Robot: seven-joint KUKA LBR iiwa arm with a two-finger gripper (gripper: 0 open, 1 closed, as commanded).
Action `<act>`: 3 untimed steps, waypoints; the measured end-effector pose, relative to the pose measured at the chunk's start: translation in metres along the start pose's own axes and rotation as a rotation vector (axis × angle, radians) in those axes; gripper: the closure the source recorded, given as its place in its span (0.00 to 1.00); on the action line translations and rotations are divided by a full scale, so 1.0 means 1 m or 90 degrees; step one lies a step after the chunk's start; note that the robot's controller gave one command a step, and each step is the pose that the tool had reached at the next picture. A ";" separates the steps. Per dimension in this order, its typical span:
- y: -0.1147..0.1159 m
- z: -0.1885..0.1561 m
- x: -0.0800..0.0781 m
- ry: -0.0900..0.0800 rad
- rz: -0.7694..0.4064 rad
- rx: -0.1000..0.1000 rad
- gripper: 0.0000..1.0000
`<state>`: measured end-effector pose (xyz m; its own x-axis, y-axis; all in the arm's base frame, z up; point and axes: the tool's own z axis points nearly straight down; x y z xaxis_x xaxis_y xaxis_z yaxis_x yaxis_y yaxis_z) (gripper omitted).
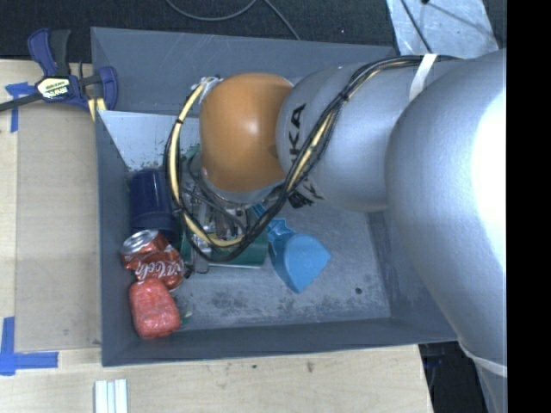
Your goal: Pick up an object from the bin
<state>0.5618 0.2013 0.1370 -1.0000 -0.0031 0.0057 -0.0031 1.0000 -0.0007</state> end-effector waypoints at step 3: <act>-0.065 0.012 -0.022 -0.003 -0.019 0.000 0.00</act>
Offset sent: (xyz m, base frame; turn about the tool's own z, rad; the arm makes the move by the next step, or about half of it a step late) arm 0.0226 -0.0700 -0.0280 -0.1012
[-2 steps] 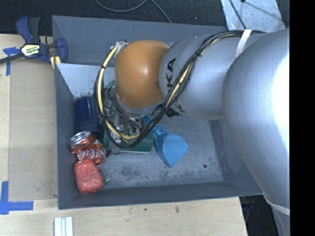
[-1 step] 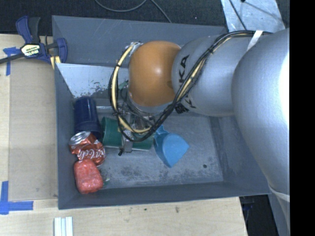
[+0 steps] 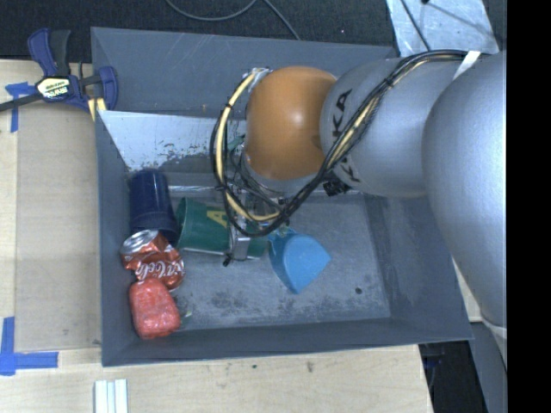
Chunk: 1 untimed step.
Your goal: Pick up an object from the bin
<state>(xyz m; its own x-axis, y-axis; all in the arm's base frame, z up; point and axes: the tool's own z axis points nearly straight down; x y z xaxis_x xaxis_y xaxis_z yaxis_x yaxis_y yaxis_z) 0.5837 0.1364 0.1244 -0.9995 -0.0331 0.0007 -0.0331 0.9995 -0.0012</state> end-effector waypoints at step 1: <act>-0.018 -0.001 -0.008 -0.003 0.048 -0.003 0.00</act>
Offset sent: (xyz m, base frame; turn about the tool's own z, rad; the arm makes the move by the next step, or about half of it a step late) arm -0.0616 -0.0068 -0.0544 0.4727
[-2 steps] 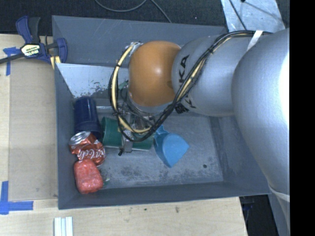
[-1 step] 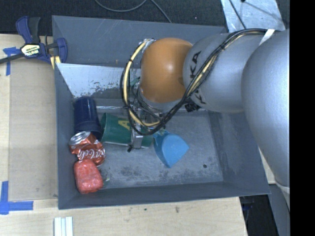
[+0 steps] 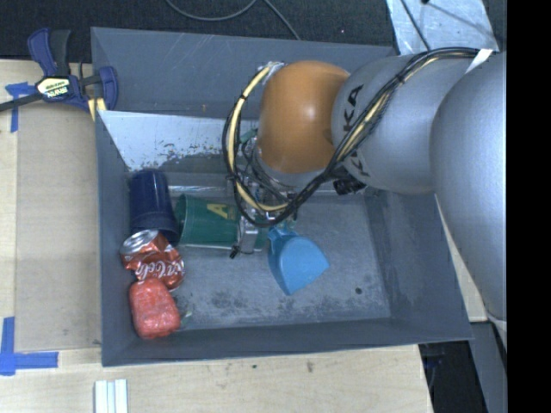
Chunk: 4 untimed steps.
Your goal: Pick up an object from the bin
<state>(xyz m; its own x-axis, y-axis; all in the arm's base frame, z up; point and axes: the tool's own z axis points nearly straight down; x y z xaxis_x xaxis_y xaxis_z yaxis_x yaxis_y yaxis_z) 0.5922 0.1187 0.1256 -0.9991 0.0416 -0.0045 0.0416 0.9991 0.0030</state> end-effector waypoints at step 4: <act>0.003 0.042 0.069 -0.008 0.266 0.000 1.00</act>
Offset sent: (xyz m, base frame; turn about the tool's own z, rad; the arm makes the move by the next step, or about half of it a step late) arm 0.0000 0.0000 0.0000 0.0000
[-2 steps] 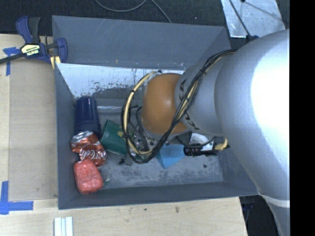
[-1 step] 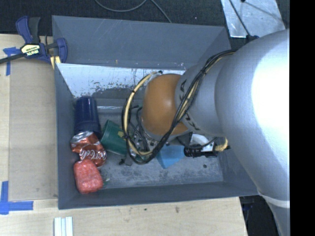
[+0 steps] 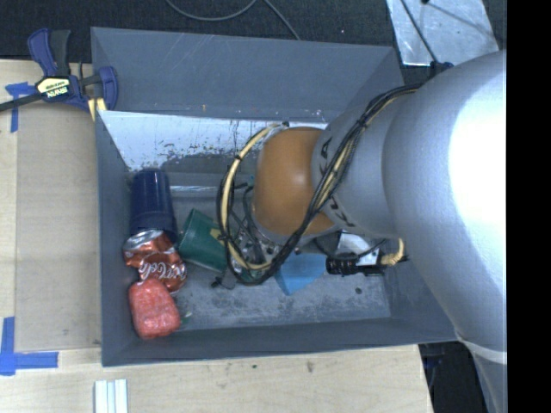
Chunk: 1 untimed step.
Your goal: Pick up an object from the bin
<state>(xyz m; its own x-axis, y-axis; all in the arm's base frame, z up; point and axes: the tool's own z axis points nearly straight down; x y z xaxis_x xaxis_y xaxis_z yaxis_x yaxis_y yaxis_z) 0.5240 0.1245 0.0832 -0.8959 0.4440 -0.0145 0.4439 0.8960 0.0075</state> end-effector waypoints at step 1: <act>-0.006 0.002 0.008 0.000 0.020 -0.001 1.00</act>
Offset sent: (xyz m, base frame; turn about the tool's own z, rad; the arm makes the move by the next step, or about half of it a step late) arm -0.0015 0.0069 -0.0026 0.0325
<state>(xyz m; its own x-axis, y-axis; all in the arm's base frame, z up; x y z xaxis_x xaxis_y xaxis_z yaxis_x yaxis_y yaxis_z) 0.5140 0.1227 0.0811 -0.8816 0.4718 -0.0145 0.4718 0.8817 0.0088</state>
